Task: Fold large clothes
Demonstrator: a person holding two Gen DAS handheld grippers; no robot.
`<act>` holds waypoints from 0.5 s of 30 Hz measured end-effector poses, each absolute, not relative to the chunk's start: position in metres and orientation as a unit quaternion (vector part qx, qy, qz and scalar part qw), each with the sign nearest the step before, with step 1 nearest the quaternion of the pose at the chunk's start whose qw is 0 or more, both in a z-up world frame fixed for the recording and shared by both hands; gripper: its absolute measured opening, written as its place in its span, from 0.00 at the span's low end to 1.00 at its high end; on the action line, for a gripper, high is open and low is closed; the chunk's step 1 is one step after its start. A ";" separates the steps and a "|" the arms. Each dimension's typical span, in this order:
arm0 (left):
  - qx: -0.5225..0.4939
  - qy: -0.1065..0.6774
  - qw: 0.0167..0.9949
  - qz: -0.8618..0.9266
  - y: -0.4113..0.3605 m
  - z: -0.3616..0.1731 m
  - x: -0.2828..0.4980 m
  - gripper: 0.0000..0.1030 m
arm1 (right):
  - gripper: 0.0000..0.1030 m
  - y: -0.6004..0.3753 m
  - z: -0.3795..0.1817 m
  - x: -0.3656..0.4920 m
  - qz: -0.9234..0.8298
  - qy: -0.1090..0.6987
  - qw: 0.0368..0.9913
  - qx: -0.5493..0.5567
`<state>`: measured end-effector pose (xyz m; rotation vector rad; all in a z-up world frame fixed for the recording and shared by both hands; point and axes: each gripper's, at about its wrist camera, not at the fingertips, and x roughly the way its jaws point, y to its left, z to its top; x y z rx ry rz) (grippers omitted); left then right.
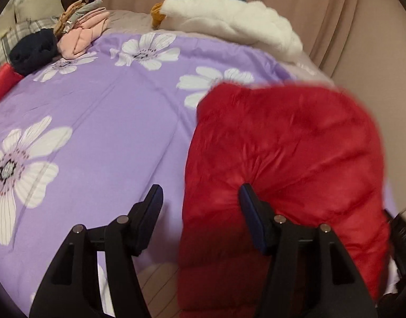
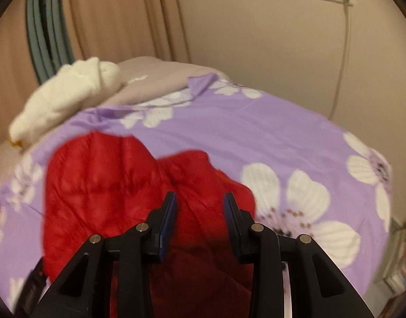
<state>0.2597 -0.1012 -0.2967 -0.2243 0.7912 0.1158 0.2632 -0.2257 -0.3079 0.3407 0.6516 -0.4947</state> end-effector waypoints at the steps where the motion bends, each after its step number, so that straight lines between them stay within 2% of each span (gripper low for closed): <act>1: -0.108 0.374 0.919 0.060 -0.102 -0.304 0.257 0.60 | 0.37 -0.227 -0.316 0.262 -0.239 0.318 0.901 0.172; 4: -0.112 0.361 0.924 0.049 -0.100 -0.312 0.257 0.60 | 0.48 -0.223 -0.328 0.260 -0.257 0.295 0.912 0.126; 7: -0.103 0.355 0.928 0.039 -0.100 -0.316 0.259 0.60 | 0.48 -0.215 -0.342 0.264 -0.259 0.286 0.920 0.076; 15: -0.115 0.363 0.924 0.035 -0.100 -0.321 0.273 0.60 | 0.50 -0.236 -0.352 0.275 -0.220 0.287 0.920 0.149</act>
